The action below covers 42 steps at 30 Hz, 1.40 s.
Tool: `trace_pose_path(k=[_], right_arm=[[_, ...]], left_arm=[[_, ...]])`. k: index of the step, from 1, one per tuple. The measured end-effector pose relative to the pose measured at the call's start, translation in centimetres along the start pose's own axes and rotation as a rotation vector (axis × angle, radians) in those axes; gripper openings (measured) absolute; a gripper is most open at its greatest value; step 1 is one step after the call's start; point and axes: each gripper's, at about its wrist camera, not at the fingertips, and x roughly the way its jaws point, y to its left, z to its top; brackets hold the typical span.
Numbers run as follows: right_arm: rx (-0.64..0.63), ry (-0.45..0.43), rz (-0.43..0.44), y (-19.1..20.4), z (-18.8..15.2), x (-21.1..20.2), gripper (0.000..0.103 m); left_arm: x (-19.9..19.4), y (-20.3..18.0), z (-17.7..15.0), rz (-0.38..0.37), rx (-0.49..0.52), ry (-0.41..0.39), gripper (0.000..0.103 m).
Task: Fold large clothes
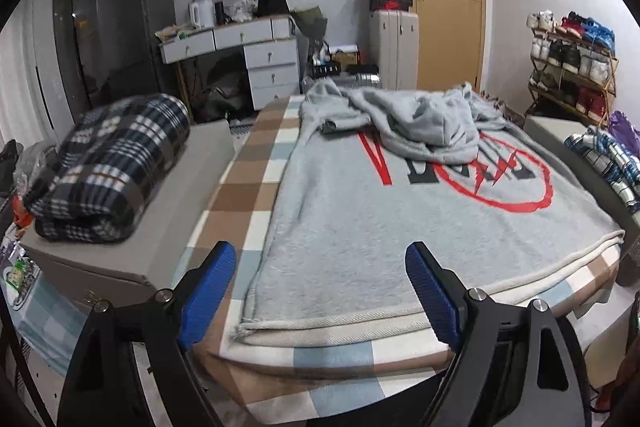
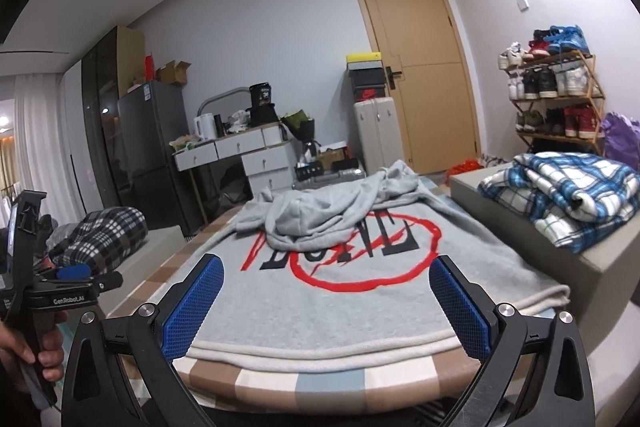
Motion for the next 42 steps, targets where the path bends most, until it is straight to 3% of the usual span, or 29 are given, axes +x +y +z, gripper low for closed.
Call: trace_pose_path(k=[8,19,24,26,35,42], right_arm=[[0.047,0.047,0.030,-1.0,-1.7,2.6,0.103],[0.076,0.105,0.115,-0.9,-3.1,5.3,0.103],[0.044,0.102,0.141,0.0,-3.4,5.3,0.103],[0.033,0.104,0.149,0.2,-3.4,5.4,0.103],[0.030,0.102,0.168,0.5,-3.5,5.3,0.103],[0.039,0.106,0.182,0.5,-3.5,5.1,0.103]], left_arm=[[3.6,2.2,-1.3,0.025,-0.017,0.107,0.084],[5.8,6.1,-2.3,-0.056,-0.075,0.215,0.084],[6.7,5.8,-2.7,-0.130,-0.069,0.279,0.084],[7.2,5.5,-3.0,-0.230,-0.087,0.337,0.084],[6.2,3.9,-2.7,-0.321,-0.042,0.317,0.085],[6.0,4.6,-0.9,-0.512,-0.125,0.267,0.085]])
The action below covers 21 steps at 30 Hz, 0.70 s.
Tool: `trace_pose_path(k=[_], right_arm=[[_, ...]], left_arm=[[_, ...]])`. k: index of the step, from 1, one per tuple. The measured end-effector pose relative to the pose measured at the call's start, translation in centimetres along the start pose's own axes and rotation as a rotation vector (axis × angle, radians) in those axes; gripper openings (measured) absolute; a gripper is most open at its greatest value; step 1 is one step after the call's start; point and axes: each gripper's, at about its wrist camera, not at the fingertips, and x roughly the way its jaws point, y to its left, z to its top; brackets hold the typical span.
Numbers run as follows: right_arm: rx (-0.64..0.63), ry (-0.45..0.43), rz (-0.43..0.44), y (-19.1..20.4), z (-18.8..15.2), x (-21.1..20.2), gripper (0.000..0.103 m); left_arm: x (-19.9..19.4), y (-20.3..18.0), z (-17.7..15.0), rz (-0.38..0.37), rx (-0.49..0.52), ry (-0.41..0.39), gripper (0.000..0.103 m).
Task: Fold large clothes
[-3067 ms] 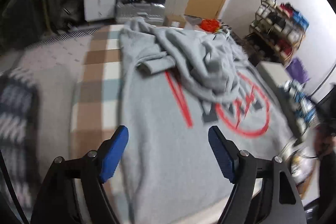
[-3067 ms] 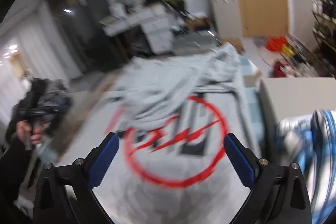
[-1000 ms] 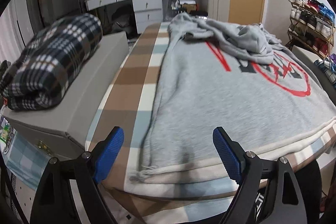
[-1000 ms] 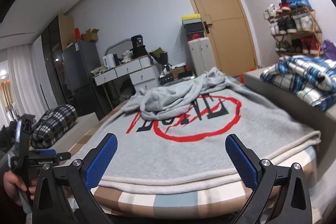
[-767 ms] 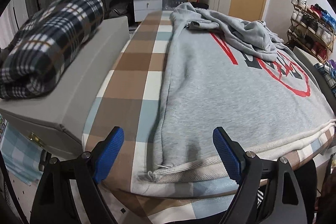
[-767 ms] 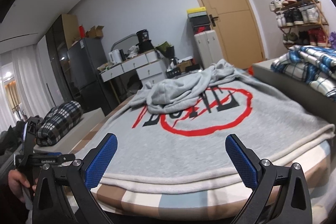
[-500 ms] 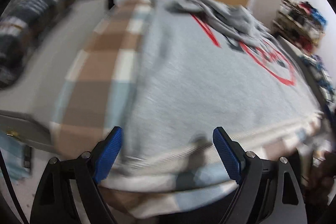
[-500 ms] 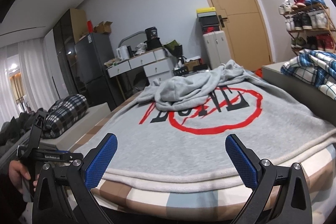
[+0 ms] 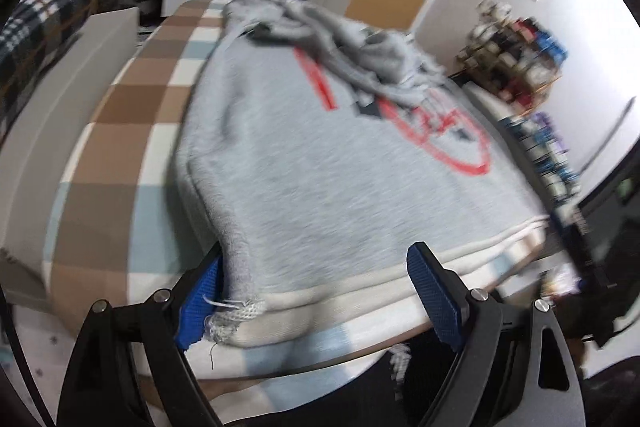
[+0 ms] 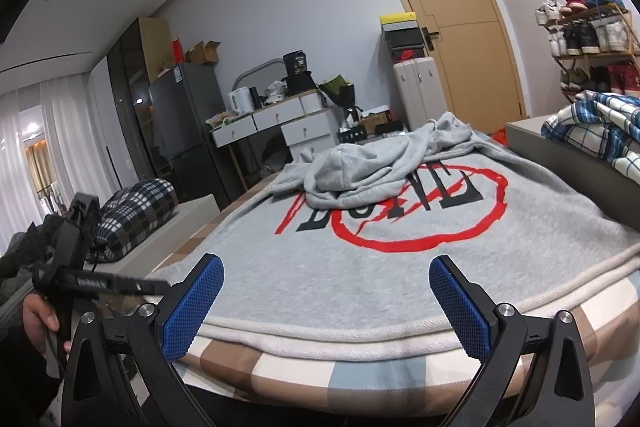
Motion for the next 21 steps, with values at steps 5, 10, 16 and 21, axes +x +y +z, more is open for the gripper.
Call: trace_pose_path(k=[5,10,16,21], right_arm=[[0.022,-0.005,-0.001,-0.3,0.1,-0.2,0.103],[0.040,-0.005,-0.002,-0.6,0.0,-0.3,0.103],[0.013,-0.003,0.007,-0.1,0.2,-0.2,0.103],[0.038,0.000,0.016,-0.3,0.3,-0.2,0.103]], left_arm=[[-1.0,0.7,0.1,-0.131,-0.010,-0.038,0.085],[-0.7,3.2,-0.5,-0.174,-0.123,-0.010,0.085],[-1.3,4.1,-1.2,-0.221,-0.177,-0.007,0.085],[-1.7,3.5,-0.8,-0.308,-0.154,-0.044,0.085]])
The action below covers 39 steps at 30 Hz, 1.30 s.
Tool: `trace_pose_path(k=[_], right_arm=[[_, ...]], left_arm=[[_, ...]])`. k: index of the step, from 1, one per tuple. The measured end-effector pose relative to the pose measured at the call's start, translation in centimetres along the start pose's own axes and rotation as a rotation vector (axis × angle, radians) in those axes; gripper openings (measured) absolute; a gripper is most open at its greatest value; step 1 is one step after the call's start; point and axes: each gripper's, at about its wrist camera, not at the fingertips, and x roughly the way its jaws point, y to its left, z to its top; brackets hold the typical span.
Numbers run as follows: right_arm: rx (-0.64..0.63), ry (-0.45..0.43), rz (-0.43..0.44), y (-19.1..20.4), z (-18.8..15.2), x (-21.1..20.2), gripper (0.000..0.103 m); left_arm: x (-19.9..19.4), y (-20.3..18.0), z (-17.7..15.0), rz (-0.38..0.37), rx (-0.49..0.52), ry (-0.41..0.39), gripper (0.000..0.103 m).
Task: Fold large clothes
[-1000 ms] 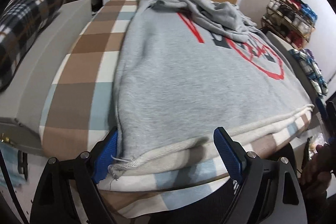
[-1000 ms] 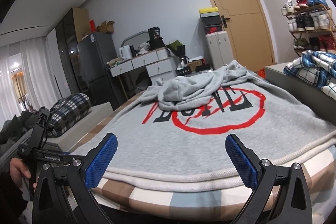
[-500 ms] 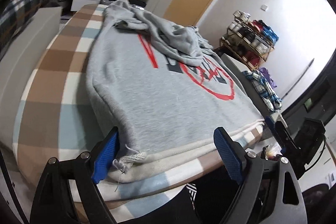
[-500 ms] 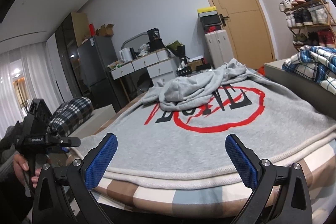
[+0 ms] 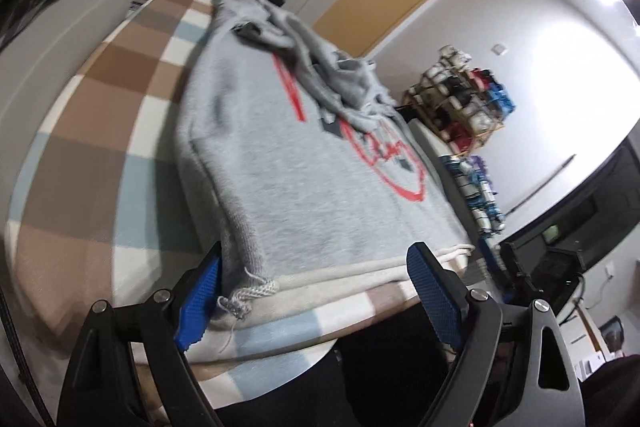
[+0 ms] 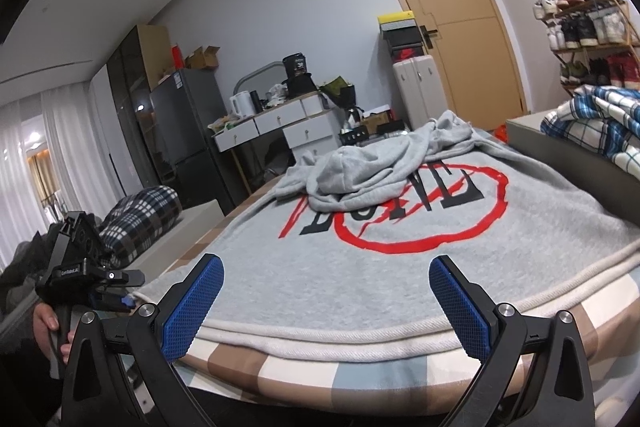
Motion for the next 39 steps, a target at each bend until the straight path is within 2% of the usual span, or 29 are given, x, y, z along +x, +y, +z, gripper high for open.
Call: trace_pose_path(k=[4,8,13,17,18,23,26,30,39], right_arm=[[0.020,0.001,0.002,-0.3,0.2,-0.2,0.103],[0.026,0.018,-0.030,-1.6,1.1,-0.8,0.103],[0.099,0.056,-0.158,-7.0,3.7,-2.3,0.103],[0.227,0.138,-0.205,-12.2,5.0,-3.0,0.103],[0.268,0.158,-0.190,-13.4,5.1,-3.1,0.103],[0.459,0.183,-0.216,-17.7,3.8,-4.5,0.103],[0.515,0.205,-0.256,-19.5,3.1,-4.7,0.103],[0.556,0.231,-0.308,-21.3,2.2,-4.2,0.103],[0.624,0.219,-0.349,-24.1,1.4,-3.3,0.103]], left_arm=[[0.4,0.3,0.7,-0.061,-0.029,0.002,0.085],[0.0,1.6,0.8,-0.032,-0.070,-0.020,0.085],[0.0,2.0,0.3,-0.010,-0.070,-0.004,0.085],[0.7,1.8,0.4,-0.026,-0.070,0.003,0.085],[0.8,1.8,0.5,-0.030,-0.072,0.006,0.085],[1.7,1.2,0.8,-0.043,-0.050,0.022,0.085],[1.9,1.3,1.0,-0.040,-0.044,0.026,0.085],[2.0,1.7,1.3,-0.063,-0.064,0.024,0.085],[2.0,1.5,1.0,-0.062,-0.067,0.018,0.085]])
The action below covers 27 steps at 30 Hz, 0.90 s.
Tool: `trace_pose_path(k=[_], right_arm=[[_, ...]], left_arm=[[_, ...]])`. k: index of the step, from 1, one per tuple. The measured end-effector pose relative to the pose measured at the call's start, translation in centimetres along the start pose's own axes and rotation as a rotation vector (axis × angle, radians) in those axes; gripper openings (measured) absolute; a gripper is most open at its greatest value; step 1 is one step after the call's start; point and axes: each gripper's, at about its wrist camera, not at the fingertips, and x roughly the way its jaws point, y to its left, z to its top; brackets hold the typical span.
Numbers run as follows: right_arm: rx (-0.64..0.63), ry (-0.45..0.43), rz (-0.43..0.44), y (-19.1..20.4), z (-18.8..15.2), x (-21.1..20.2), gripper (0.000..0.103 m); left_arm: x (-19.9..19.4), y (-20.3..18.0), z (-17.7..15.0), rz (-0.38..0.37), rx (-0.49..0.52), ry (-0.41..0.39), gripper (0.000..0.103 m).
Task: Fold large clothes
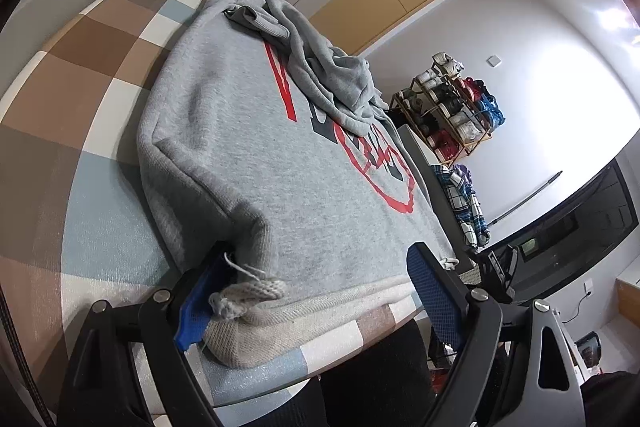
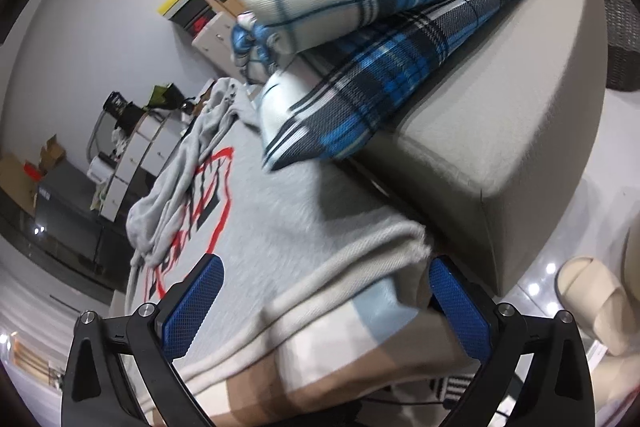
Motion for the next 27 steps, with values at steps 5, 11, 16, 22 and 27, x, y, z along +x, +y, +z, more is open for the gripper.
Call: trace_pose_path(k=[5,11,16,22,27], right_arm=[[0.013,-0.010,-0.003,-0.7,0.8,0.8,0.103],[-0.033,-0.082,0.083,1.5,1.0,-0.5,0.103],[-0.131,-0.052,0.166,4.4,0.7,-0.9,0.103],[-0.093,-0.011,0.038,3.3,0.7,-0.1,0.103],[-0.033,-0.005,0.111,2.7,0.3,0.3,0.103]], left_arm=[[0.0,-0.2,-0.2,0.010,0.003,0.003,0.085],[-0.1,-0.2,-0.5,0.007,0.000,-0.011,0.085],[-0.2,-0.2,-0.6,0.012,-0.005,-0.015,0.085],[-0.3,-0.6,-0.8,0.048,-0.004,-0.011,0.085],[0.2,-0.6,-0.8,0.048,-0.004,-0.008,0.085]])
